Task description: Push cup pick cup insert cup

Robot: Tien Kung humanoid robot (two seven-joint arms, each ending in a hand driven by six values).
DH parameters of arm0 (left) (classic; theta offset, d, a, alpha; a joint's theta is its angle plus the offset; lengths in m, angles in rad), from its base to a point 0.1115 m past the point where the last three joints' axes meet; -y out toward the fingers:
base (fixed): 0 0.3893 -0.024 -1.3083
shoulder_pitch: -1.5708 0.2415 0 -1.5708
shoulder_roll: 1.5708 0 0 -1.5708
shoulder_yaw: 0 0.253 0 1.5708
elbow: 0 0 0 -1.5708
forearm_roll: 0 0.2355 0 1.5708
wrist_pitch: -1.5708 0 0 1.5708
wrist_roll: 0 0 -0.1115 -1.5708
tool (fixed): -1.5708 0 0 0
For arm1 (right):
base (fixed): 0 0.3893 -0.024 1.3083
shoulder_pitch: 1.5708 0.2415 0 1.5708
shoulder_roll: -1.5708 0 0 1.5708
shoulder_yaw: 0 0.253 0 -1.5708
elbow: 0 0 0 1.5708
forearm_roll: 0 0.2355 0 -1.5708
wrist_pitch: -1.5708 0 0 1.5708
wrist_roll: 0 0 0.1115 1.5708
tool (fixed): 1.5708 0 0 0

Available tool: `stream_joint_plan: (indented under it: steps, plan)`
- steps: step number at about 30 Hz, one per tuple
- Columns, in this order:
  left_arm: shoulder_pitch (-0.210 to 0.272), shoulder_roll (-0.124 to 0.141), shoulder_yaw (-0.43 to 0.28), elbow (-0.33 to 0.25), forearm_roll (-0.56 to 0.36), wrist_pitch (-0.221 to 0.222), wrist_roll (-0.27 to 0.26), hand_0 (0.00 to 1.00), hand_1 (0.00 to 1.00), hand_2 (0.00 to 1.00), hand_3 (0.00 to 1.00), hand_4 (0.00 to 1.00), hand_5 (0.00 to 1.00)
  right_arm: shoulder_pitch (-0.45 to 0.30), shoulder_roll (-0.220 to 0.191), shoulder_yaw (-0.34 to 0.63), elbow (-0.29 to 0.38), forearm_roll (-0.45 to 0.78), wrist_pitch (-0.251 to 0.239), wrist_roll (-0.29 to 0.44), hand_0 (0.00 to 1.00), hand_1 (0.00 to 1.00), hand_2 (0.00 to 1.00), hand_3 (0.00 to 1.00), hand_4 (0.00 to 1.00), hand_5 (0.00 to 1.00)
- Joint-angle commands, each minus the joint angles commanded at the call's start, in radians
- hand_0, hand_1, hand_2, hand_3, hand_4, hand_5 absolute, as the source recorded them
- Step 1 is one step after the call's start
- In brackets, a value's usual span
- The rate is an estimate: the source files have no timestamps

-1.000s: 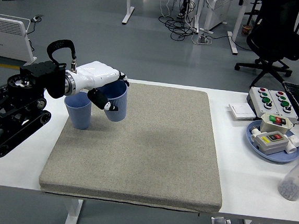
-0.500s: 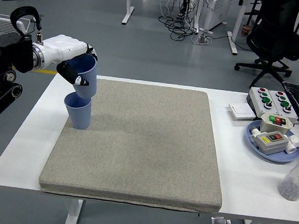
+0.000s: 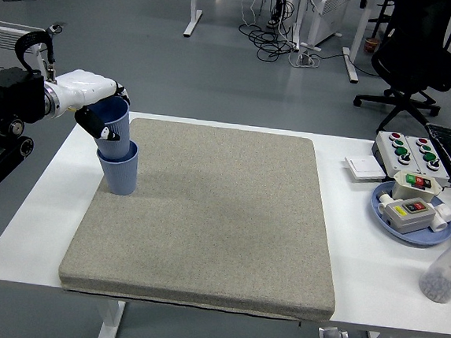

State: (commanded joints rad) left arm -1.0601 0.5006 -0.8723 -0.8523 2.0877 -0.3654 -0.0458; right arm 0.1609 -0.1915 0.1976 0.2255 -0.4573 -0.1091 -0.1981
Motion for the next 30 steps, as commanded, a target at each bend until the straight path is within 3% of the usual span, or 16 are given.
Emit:
stream_joint_plan:
  steps: [10,11,16,17,22,23,28,29,30]
  plan:
    - [-0.006,-0.014,0.018,0.038,-0.014,0.031,-0.022,0.435,0.585,0.627,0.676,0.615,0.107,0.004,0.000,0.002,0.000,-0.005,0.001,-0.001,0.730,0.669,0.706,0.593,0.163,0.390]
    - [-0.004,-0.016,0.023,0.042,-0.017,0.034,-0.027,0.491,0.688,0.726,0.783,0.858,0.352,0.004,0.000,0.002,0.000,-0.005,0.002,-0.001,0.730,0.669,0.706,0.594,0.163,0.389]
    - [0.002,-0.025,0.039,0.060,-0.010,0.045,-0.029,0.491,0.688,0.726,0.783,0.858,0.352,0.005,0.000,0.002,0.000,-0.005,0.002,-0.001,0.730,0.669,0.706,0.594,0.163,0.389]
    - [0.003,-0.027,0.041,0.066,-0.008,0.054,-0.030,0.891,0.967,0.998,0.998,0.990,0.534,0.005,-0.001,0.002,0.000,-0.006,0.002,-0.001,0.730,0.669,0.706,0.594,0.163,0.390]
    - [0.009,-0.033,0.043,0.085,-0.020,0.101,-0.030,0.891,0.967,0.998,0.998,0.990,0.534,0.006,-0.001,0.002,0.000,-0.006,0.002,-0.001,0.730,0.669,0.706,0.594,0.163,0.390]
    - [0.012,-0.035,0.040,0.091,-0.027,0.121,-0.028,0.998,0.998,0.998,0.998,0.998,0.578,0.007,-0.001,0.002,-0.001,-0.006,0.001,-0.001,0.730,0.669,0.706,0.594,0.163,0.390]
    - [0.020,-0.035,0.031,0.099,-0.050,0.165,-0.026,0.998,0.998,0.998,0.998,0.998,0.578,0.008,0.000,0.003,-0.001,-0.008,0.001,-0.001,0.730,0.669,0.706,0.594,0.163,0.390]
    - [0.022,-0.034,0.028,0.098,-0.056,0.174,-0.027,0.998,0.998,0.998,0.998,0.998,0.730,0.008,0.000,0.003,-0.001,-0.008,0.001,-0.001,0.730,0.669,0.705,0.594,0.163,0.390]
    - [0.028,-0.033,0.024,0.095,-0.073,0.194,-0.036,0.998,0.998,0.998,0.998,0.998,0.730,0.008,0.000,0.003,-0.001,-0.007,0.001,-0.001,0.730,0.669,0.705,0.594,0.163,0.390]
